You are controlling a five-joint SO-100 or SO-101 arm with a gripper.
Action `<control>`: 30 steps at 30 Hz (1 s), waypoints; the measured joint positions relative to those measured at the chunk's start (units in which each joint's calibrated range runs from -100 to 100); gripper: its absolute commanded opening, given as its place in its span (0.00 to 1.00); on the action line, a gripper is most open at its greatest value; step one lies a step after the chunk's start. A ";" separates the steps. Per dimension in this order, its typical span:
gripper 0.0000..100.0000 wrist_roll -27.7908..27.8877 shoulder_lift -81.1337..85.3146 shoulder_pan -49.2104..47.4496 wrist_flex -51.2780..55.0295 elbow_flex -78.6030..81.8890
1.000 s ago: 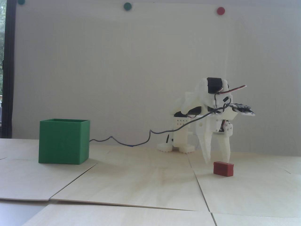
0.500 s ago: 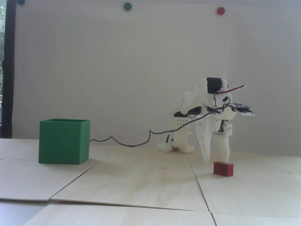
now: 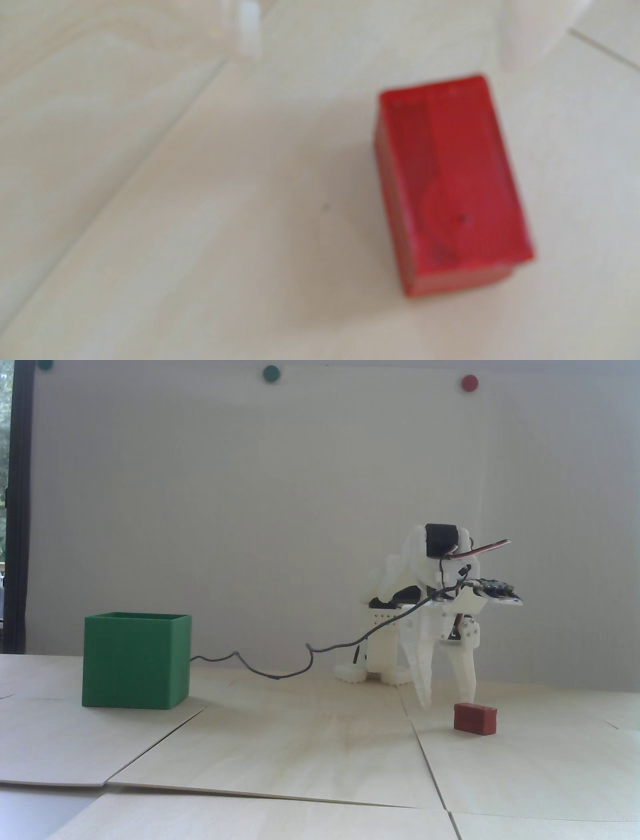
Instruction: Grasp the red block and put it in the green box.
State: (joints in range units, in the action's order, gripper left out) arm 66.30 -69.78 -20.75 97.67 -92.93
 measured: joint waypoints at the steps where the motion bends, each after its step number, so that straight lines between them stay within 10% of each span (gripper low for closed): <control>1: 0.25 0.00 0.00 -0.31 0.00 0.00; 30: 0.25 0.00 -2.41 -4.51 -0.25 0.00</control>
State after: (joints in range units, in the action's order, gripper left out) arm 66.30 -72.19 -25.26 97.42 -92.93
